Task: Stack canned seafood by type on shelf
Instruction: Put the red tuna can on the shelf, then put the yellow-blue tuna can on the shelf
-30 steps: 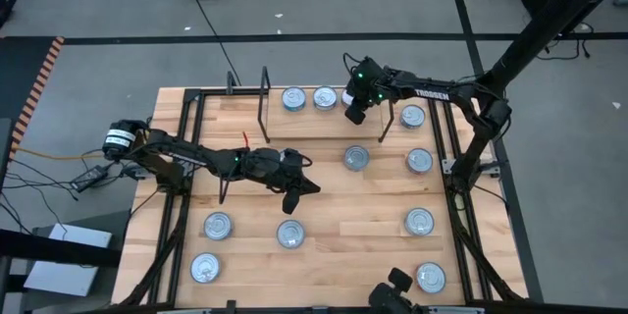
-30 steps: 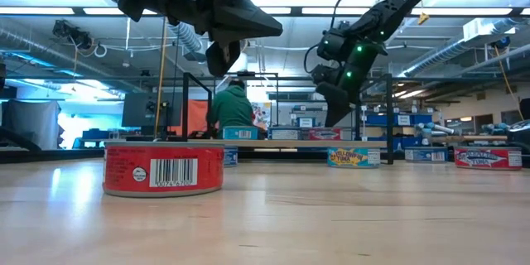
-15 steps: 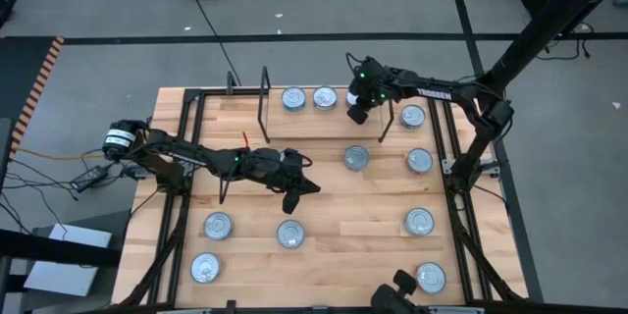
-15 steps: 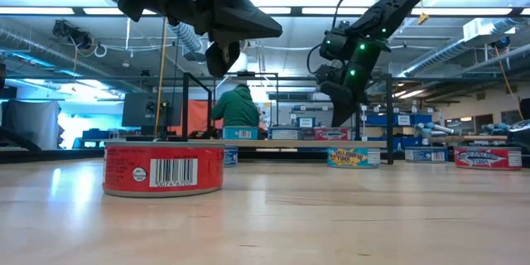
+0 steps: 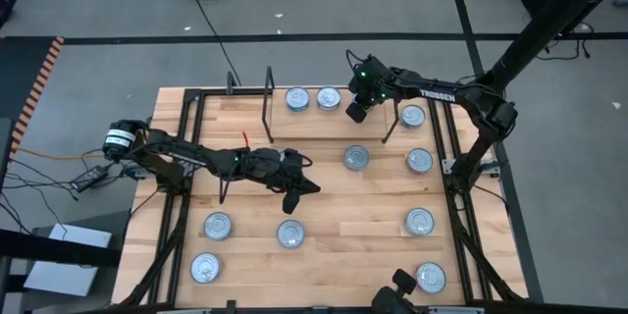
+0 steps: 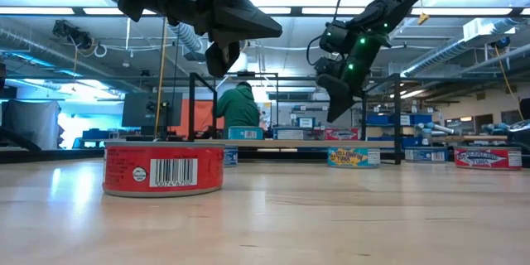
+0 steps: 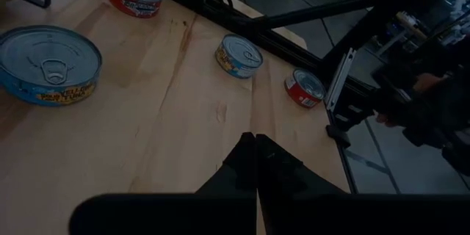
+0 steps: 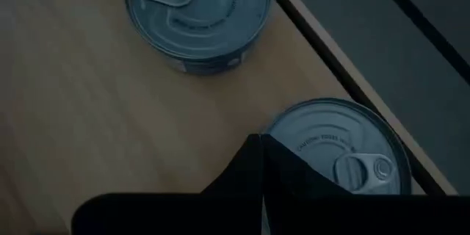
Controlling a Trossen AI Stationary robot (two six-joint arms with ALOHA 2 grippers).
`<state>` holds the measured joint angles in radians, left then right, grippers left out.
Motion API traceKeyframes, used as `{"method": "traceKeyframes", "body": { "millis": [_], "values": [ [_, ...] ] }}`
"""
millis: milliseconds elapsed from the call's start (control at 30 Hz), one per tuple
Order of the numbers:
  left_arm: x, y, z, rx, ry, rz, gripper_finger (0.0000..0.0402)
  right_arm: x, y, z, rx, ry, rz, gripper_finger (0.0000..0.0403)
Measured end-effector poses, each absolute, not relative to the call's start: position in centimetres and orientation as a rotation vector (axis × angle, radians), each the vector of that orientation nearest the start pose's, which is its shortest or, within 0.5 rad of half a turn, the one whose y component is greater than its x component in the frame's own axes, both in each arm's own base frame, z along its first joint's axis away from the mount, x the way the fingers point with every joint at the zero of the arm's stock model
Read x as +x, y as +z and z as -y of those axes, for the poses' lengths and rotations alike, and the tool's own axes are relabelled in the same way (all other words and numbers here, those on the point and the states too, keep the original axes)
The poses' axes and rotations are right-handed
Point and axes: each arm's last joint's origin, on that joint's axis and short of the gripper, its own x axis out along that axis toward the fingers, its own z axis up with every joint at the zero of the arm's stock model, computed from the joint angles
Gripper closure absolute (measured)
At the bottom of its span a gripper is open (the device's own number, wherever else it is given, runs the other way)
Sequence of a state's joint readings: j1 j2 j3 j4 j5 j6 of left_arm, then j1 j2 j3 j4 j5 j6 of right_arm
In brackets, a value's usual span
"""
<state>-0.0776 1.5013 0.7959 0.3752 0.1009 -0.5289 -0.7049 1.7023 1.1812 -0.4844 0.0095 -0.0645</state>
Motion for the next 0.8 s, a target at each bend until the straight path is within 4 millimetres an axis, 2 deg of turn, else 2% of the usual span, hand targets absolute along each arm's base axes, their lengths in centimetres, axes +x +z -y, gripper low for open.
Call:
{"method": "traceKeyframes", "body": {
  "millis": [133,267,467,667,800],
  "values": [
    [31.7,22.2,2.8,-0.527,-0.085,-0.37,0.04,26.6,21.0,23.2,0.296,-0.635,-0.966,0.0397],
    [31.7,22.2,2.8,-0.528,-0.085,-0.37,0.04,26.9,19.7,23.5,0.313,-0.632,-0.997,0.0397],
    [31.7,22.4,2.8,-0.533,-0.085,-0.365,0.04,27.4,19.4,23.6,0.306,-0.628,-0.989,0.0397],
    [31.5,22.6,2.6,-0.53,-0.085,-0.361,0.04,27.7,20.5,23.8,0.295,-0.626,-1.008,0.0397],
    [31.5,22.7,2.4,-0.524,-0.083,-0.354,0.04,28.2,23.6,23.8,0.253,-0.623,-0.971,0.0397]
  ]
}}
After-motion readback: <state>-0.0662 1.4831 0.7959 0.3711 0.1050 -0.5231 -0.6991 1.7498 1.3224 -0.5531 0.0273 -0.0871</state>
